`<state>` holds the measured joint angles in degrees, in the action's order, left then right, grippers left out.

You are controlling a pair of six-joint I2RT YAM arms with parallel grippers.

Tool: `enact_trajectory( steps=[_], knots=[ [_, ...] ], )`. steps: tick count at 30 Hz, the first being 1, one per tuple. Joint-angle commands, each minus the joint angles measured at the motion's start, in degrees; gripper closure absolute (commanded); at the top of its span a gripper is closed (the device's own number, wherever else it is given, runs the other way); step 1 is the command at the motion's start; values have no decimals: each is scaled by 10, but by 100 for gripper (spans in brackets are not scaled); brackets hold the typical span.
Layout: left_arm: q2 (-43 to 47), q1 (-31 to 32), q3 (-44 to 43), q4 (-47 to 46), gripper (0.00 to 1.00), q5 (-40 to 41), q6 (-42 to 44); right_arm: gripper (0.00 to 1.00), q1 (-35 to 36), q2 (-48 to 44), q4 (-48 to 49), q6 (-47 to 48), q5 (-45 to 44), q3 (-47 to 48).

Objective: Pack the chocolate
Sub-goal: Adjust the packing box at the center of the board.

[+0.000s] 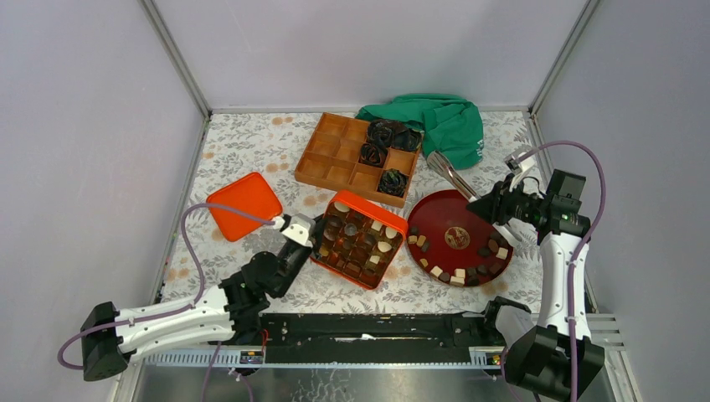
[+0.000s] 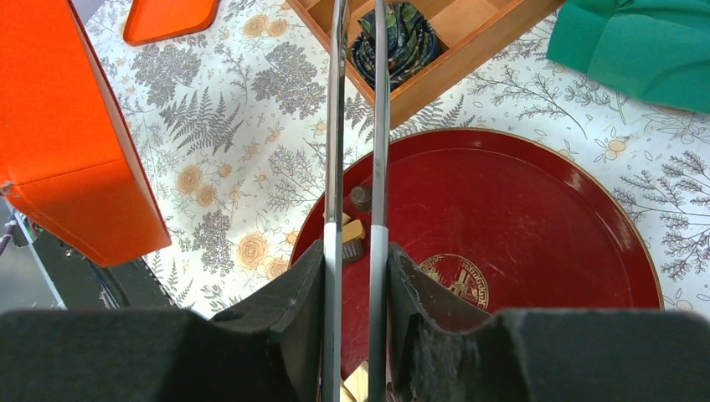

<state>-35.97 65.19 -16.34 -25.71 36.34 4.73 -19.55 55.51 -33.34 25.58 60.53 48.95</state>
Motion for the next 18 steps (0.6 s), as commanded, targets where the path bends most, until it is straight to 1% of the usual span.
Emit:
enact_trajectory(
  steps=[1,10,18],
  knots=[
    [1,11,-1,-139,100,32,34,65,-2,-1,2,13,2,32],
    [-19,30,8,-176,100,44,75,65,-2,3,-1,17,-7,30],
    [-39,38,6,-176,100,60,90,65,-2,8,-4,20,-9,30]
  ],
)
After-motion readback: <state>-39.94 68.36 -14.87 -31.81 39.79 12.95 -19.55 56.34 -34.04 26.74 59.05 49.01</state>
